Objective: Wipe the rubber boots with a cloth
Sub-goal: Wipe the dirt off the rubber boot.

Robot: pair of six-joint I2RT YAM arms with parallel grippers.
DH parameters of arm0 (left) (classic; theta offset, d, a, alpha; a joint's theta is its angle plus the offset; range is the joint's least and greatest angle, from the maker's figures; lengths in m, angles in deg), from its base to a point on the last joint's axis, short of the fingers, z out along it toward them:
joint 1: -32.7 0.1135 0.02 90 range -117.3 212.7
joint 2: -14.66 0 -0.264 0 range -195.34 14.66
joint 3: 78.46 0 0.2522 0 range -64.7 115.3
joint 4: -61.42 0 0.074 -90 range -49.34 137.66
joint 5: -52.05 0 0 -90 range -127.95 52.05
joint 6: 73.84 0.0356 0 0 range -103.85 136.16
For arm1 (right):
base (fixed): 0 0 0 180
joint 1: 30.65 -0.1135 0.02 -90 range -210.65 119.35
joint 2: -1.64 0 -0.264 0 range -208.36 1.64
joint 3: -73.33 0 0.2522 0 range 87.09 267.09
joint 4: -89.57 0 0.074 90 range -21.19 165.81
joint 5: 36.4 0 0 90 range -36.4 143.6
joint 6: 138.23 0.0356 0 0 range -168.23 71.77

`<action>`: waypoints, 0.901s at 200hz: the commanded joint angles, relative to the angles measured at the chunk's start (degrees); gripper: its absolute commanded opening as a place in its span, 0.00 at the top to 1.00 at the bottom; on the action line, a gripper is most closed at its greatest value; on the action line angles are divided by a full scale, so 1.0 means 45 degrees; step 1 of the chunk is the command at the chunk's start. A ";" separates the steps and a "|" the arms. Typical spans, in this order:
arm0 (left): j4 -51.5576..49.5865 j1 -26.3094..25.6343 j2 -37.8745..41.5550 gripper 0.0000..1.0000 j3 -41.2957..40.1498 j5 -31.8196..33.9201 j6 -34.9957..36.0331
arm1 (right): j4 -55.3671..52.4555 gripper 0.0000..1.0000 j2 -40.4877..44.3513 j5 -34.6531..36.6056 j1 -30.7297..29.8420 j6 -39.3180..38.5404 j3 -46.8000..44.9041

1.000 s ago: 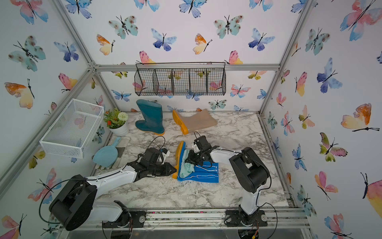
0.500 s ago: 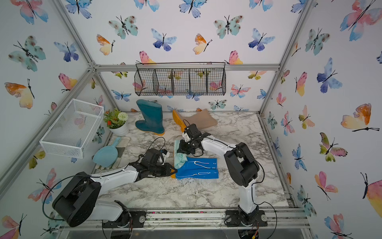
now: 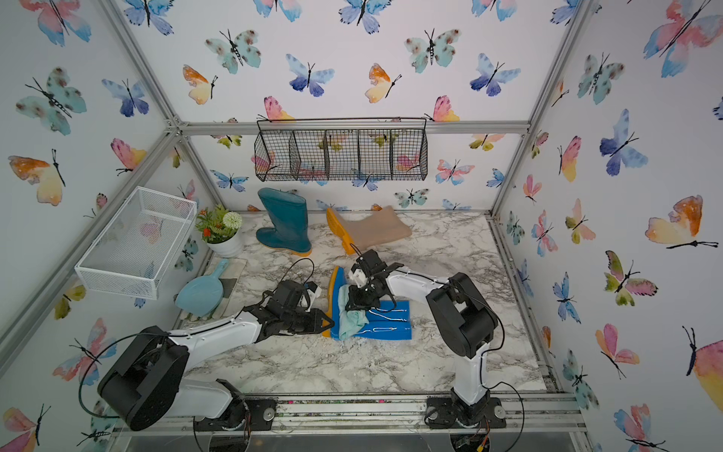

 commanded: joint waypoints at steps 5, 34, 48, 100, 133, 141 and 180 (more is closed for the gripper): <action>-0.1304 0.0030 -0.0153 1.00 0.0350 0.0233 0.1129 | 0.0049 0.98 0.0710 -0.0536 -0.1050 0.0160 -0.0592; -0.1536 0.0011 -0.0191 1.00 0.0424 0.0146 0.1369 | -0.0549 0.98 0.0279 0.1188 -0.0753 -0.0235 0.1290; -0.1555 0.0018 -0.0175 1.00 0.0384 0.0078 0.1391 | -0.0428 0.97 -0.0527 0.1289 -0.0308 -0.0383 0.2405; -0.1659 -0.0048 0.0146 1.00 0.0093 -0.0179 0.1536 | -0.0897 0.97 -0.3515 0.1671 0.0805 -0.0754 0.5568; -0.1698 -0.0048 0.0312 1.00 -0.0047 -0.0177 0.1626 | -0.0067 0.98 -0.2094 0.0767 0.0691 -0.0402 0.3611; -0.1626 -0.0048 0.0291 1.00 -0.0086 -0.0200 0.1606 | 0.0104 0.98 -0.1530 0.0754 0.0434 -0.0354 0.2874; -0.1186 -0.0009 -0.0089 1.00 -0.0092 -0.0494 0.1604 | 0.0586 0.98 0.0464 0.0934 -0.1009 0.0446 -0.0090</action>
